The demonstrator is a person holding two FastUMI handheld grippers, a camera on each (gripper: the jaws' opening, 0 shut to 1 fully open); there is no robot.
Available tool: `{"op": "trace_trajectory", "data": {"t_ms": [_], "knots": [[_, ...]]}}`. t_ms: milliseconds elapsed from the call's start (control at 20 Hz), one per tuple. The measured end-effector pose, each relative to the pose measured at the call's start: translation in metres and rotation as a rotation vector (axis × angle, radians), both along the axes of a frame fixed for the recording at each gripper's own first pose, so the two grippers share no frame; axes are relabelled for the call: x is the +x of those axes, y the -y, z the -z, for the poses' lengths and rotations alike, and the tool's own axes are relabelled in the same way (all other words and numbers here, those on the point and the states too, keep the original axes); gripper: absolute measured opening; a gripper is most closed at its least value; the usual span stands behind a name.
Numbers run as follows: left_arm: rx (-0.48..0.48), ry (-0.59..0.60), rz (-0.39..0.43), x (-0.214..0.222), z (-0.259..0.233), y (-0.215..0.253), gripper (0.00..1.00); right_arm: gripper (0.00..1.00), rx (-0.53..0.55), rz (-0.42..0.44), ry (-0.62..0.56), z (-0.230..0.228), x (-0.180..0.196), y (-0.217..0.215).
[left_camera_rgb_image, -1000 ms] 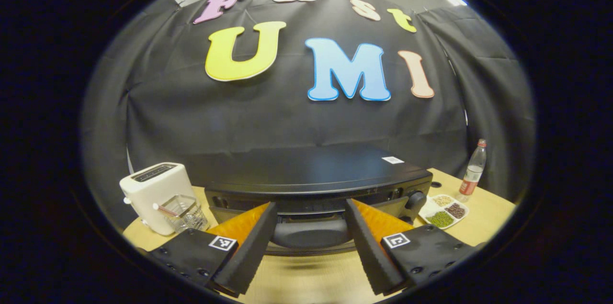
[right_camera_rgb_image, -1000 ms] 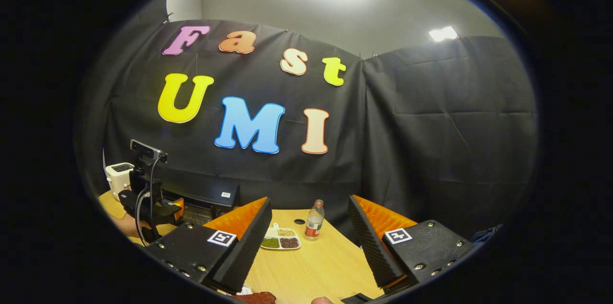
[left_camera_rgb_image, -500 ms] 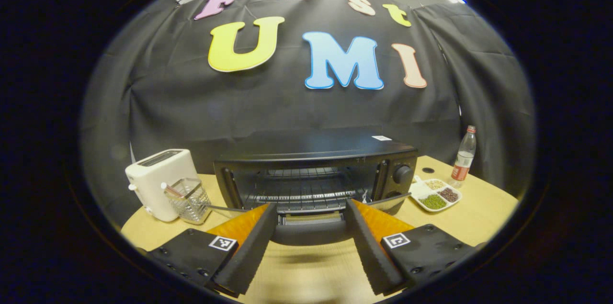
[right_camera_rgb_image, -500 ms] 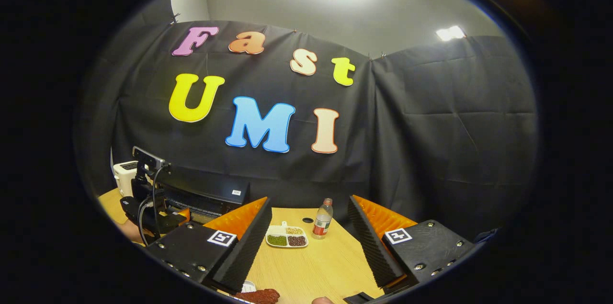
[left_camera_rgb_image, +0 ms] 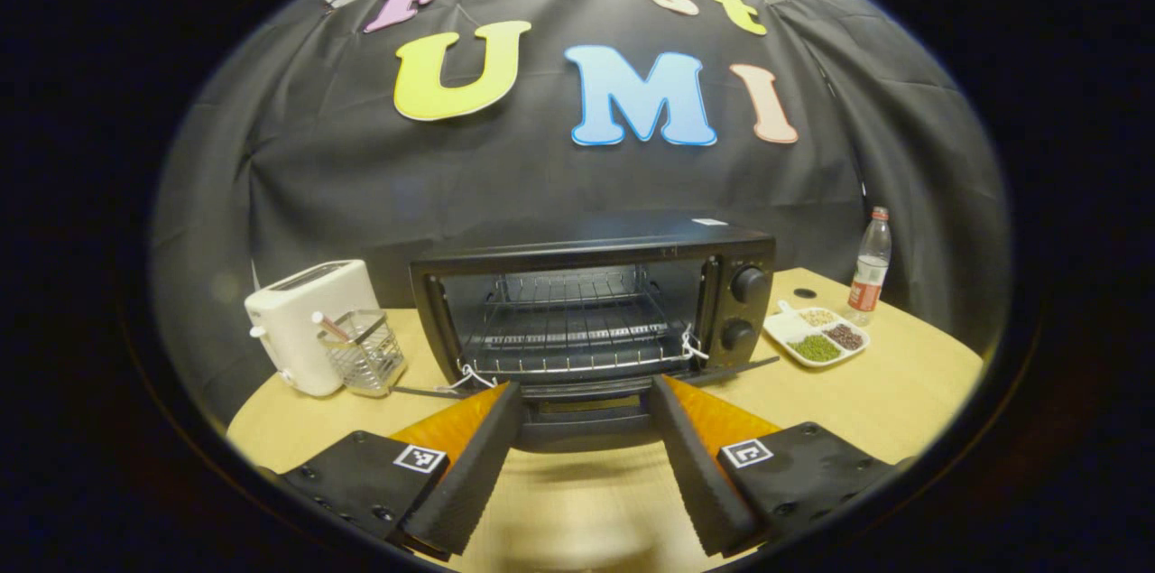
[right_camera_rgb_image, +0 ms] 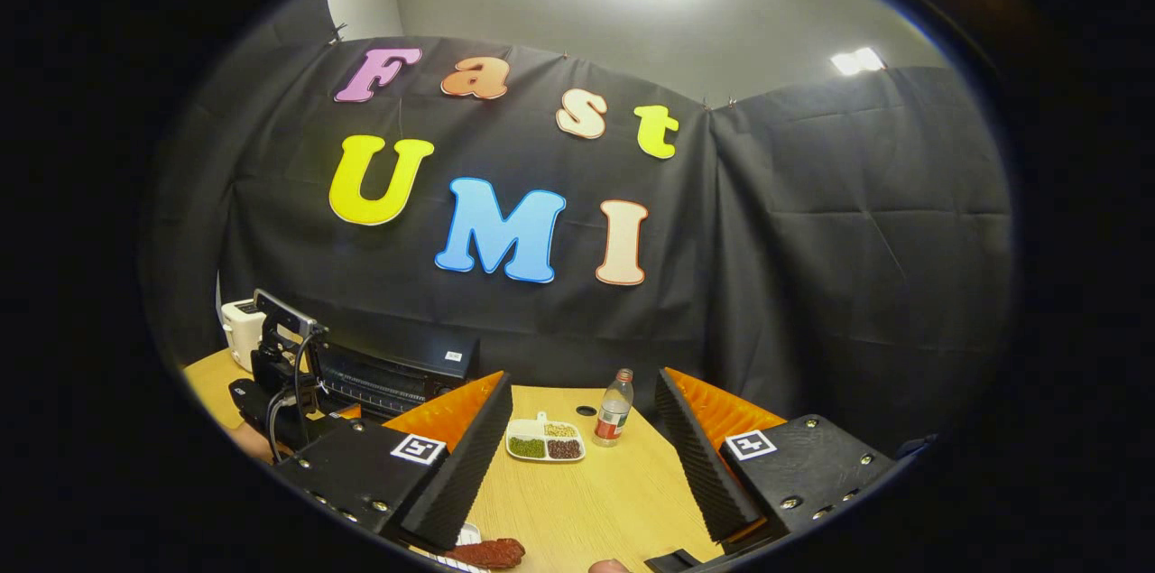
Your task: Open the electric oven with the left hand, put the food in, and close the electric oven.
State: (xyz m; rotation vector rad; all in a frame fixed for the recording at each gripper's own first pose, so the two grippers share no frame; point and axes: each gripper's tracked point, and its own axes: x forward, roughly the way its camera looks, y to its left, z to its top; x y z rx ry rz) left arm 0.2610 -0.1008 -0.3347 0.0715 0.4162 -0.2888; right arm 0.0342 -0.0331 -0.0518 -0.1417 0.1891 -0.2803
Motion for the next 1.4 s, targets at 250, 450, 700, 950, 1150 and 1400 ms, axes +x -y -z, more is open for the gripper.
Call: {"op": "trace_trajectory", "data": {"t_ms": [250,450,700,950,1150,1400], "knots": [[0.025,-0.067,0.009,-0.022,0.026,-0.003,0.95,0.97,0.011,-0.009,-0.015,0.006,0.001,-0.001],[0.01,-0.149,-0.004,-0.041,0.057,-0.01,0.95,0.97,0.02,-0.028,-0.034,0.012,0.002,-0.005],[-0.001,-0.146,0.011,-0.065,0.042,-0.013,0.95,0.96,0.049,-0.066,-0.063,0.023,0.005,-0.01],[-0.078,-0.038,0.018,-0.08,-0.039,-0.009,0.99,0.97,0.169,-0.145,-0.135,0.059,0.006,-0.021],[-0.104,0.087,-0.031,-0.095,-0.116,-0.025,0.95,0.97,0.254,-0.22,-0.206,0.09,0.004,-0.027],[-0.134,0.19,-0.129,-0.123,-0.185,-0.051,0.91,0.97,0.367,-0.279,-0.313,0.135,-0.007,-0.02]]}}
